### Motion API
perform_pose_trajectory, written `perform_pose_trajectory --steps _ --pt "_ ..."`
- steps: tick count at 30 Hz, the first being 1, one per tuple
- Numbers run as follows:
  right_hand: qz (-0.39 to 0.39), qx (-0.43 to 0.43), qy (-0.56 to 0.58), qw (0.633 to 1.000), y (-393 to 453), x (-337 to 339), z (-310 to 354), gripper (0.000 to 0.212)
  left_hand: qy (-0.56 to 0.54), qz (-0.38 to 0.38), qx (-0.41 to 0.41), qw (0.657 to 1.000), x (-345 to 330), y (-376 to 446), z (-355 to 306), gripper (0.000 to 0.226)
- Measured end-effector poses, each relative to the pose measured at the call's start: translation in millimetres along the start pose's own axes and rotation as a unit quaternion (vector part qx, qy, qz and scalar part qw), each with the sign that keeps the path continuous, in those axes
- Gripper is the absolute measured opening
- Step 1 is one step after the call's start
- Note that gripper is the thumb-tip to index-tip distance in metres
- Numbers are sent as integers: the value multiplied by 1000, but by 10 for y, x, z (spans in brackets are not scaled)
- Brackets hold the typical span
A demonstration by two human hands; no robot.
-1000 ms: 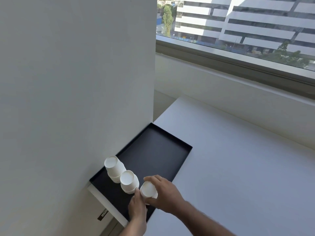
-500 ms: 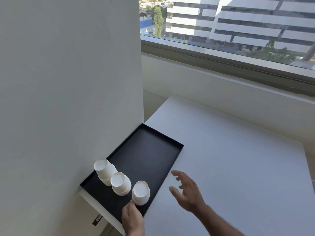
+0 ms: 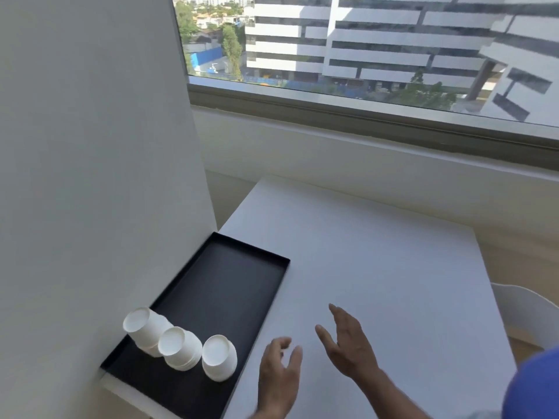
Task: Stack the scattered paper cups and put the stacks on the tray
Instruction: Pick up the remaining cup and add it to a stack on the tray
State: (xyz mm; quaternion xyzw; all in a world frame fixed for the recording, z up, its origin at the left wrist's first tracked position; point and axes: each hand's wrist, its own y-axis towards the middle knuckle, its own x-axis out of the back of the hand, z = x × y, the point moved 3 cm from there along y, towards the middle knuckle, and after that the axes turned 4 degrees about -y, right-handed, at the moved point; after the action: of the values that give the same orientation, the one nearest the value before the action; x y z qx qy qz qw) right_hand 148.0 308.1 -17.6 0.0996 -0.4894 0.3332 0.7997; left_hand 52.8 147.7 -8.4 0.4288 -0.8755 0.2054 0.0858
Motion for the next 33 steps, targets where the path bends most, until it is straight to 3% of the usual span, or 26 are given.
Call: perform_pose_trajectory --steps 3,6,8,17,28,33 --pt "1 -25 -74 997 -47 6 -111 77 220 50 -178 958 -125 214 -173 54" --pt "-18 -39 -122 992 -188 18 -184 82 376 104 -242 888 -218 370 -175 73" --pt "-35 -49 -153 986 -294 18 -204 85 425 93 -282 855 -202 405 -214 76" --pt "-79 -119 -178 974 -810 -121 -84 86 475 167 -356 787 19 281 -82 84" --pt "-96 -204 -172 959 -1785 -481 22 88 447 212 -438 751 50 -58 330 90" --pt "-140 -221 -145 954 -2132 -440 -67 85 451 232 -448 736 -68 -261 428 91"
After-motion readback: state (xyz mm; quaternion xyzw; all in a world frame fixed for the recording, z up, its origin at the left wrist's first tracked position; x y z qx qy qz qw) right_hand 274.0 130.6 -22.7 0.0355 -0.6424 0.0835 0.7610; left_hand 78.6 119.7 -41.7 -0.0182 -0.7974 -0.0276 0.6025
